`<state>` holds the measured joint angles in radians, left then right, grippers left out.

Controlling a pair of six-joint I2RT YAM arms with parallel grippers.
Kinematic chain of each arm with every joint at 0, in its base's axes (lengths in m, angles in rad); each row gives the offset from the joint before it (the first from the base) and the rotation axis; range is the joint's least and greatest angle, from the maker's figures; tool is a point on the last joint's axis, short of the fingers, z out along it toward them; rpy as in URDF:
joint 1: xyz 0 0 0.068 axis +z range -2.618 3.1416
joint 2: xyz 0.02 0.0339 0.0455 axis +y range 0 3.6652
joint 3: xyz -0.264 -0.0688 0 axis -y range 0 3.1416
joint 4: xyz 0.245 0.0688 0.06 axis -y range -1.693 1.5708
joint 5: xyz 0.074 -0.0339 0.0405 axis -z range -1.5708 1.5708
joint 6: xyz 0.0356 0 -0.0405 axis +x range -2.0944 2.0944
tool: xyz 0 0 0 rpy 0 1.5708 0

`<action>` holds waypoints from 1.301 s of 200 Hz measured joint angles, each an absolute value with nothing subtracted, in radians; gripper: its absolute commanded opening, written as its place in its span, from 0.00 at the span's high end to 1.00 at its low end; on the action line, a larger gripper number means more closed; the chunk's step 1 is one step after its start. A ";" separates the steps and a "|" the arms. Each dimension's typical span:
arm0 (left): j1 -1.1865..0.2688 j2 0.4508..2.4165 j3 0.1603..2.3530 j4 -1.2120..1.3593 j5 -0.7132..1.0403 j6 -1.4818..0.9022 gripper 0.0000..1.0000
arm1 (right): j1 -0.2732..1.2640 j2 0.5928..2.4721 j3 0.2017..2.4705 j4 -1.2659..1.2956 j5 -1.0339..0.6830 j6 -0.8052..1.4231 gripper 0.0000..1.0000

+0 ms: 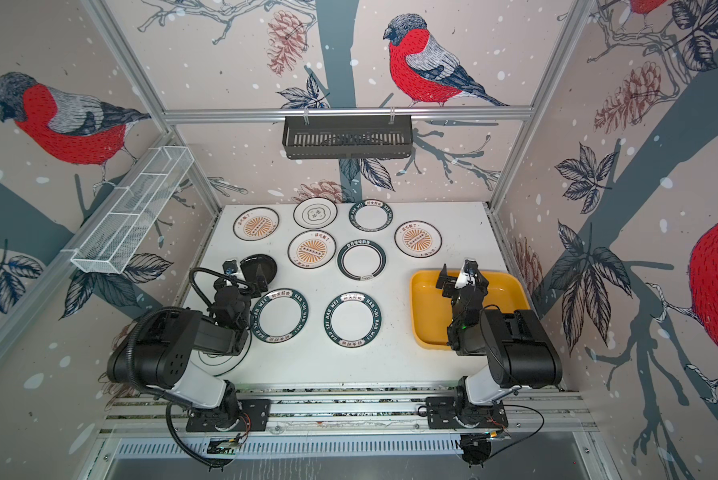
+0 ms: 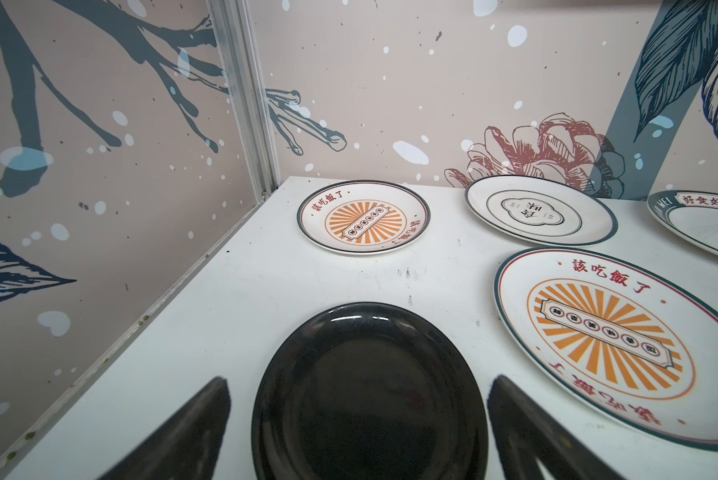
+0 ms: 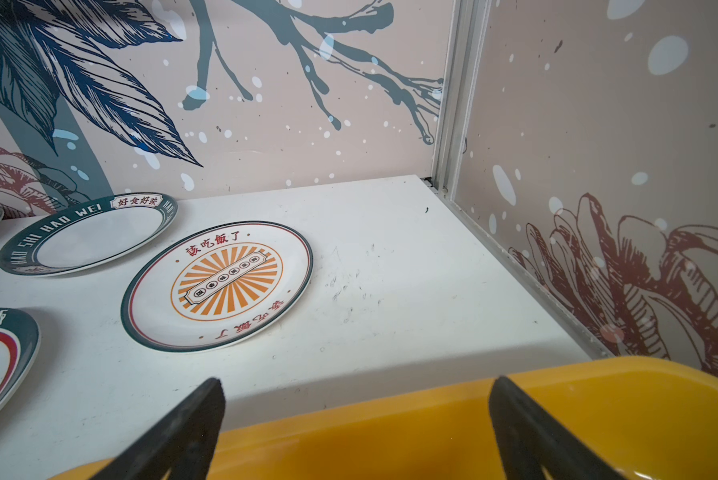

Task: Place the plates into the plastic bin on the countertop
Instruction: 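Raise both arms from rest toward the plates on the table, then lower the left gripper onto the green-rimmed plate while the right arm hovers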

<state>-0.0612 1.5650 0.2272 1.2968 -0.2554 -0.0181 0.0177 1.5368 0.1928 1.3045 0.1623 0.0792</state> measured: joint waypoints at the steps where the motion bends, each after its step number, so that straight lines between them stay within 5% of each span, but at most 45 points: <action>1: -0.061 1.565 0.227 1.297 -0.255 -0.018 0.04 | 0.018 1.537 0.193 1.304 0.162 0.079 0.00; 101: -0.064 1.550 0.225 1.290 -0.256 -0.018 0.03 | 0.025 1.480 0.205 1.254 0.168 0.078 0.00; 150: -0.098 1.145 0.342 0.944 -0.266 -0.050 0.04 | 0.089 1.224 0.468 0.820 0.196 0.106 0.00; 201: -0.190 0.961 0.529 0.577 -0.018 -0.394 0.04 | 0.306 1.100 0.647 0.420 0.056 0.384 0.00; 260: -0.464 0.966 0.444 0.495 0.141 -0.813 0.03 | 0.670 1.139 0.576 0.434 -0.044 0.759 0.00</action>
<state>-0.4637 0.9661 0.4442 0.4946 0.1406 -0.8131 0.6704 1.1393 0.5758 0.4335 -0.0444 0.7593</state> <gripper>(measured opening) 0.964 0.996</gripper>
